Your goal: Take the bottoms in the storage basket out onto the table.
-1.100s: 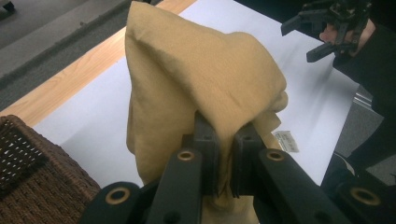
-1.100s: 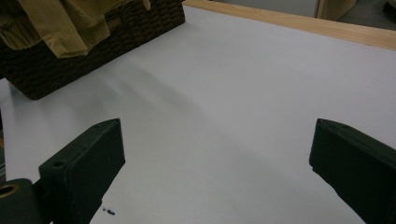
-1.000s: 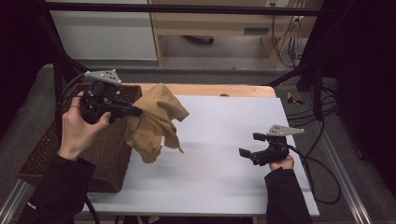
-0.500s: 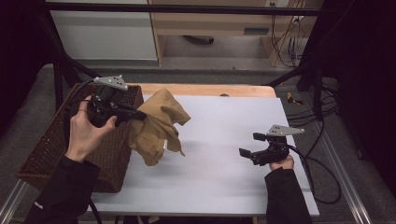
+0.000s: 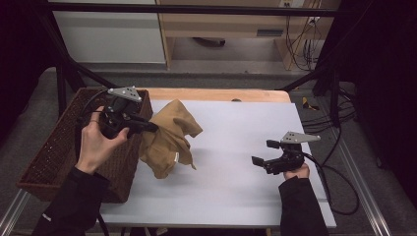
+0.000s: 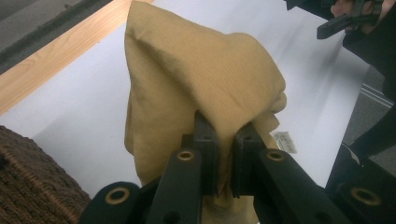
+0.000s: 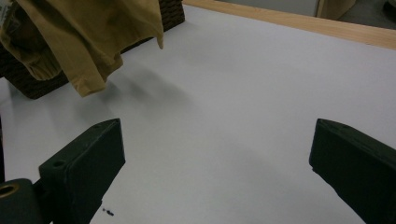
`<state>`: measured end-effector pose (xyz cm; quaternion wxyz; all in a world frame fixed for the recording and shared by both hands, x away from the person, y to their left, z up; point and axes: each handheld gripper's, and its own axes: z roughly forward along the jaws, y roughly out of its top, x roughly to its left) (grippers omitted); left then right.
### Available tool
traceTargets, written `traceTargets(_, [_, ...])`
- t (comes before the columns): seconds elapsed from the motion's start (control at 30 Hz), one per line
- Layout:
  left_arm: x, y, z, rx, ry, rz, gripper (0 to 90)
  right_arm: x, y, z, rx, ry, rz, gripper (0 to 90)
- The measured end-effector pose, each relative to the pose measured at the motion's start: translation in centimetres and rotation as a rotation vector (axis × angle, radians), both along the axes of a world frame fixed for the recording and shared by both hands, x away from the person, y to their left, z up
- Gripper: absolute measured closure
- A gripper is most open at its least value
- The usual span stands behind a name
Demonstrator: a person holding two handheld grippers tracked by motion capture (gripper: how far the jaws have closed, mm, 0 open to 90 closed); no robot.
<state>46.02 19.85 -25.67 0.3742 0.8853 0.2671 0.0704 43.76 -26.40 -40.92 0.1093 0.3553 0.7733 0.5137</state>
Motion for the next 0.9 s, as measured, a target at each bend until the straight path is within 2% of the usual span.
traceTargets(0.53, [0.0,-2.1,-2.5,0.024,0.025,-0.039,82.8,0.0,0.0,0.0,0.000,0.000,0.000,3.9])
traceTargets(0.9, [-0.2,-3.4,-4.0,0.018,0.034,-0.060,82.5,0.0,0.0,0.0,-0.001,0.001,0.001,3.9])
